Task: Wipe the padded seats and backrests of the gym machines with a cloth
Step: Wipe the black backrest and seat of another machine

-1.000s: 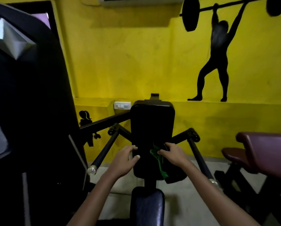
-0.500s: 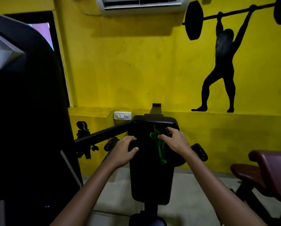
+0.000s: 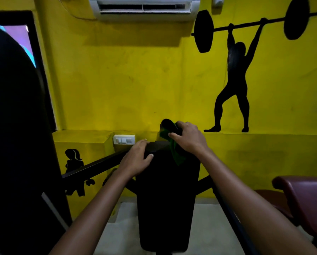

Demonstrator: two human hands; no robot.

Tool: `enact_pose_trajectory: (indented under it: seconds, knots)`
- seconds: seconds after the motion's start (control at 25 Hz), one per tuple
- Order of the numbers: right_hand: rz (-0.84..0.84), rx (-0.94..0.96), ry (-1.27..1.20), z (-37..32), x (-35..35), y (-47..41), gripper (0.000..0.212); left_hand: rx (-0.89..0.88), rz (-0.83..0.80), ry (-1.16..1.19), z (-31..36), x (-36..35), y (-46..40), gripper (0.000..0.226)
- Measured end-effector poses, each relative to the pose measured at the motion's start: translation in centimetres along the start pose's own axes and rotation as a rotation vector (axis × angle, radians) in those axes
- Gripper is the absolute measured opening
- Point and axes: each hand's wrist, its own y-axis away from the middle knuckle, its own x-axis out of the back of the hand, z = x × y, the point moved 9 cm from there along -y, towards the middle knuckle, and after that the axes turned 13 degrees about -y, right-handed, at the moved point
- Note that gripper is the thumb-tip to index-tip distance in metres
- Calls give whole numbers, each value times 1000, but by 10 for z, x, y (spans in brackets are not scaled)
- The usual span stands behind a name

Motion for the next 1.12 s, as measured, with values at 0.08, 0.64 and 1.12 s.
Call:
enact_pose_trajectory:
  seconds: [0.08,0.64,1.12]
  knots:
    - [-3,-23,57,0,-10,-15,45,20,-39,15,-10,-11,-12,59]
    - [-187,236,560,-47,-131,-32,52,154,-116,252,-77,-67,-22,41]
    - [9,-82,481,35,-56,-23,48,-402,-125,24,-11,-27,-20,70]
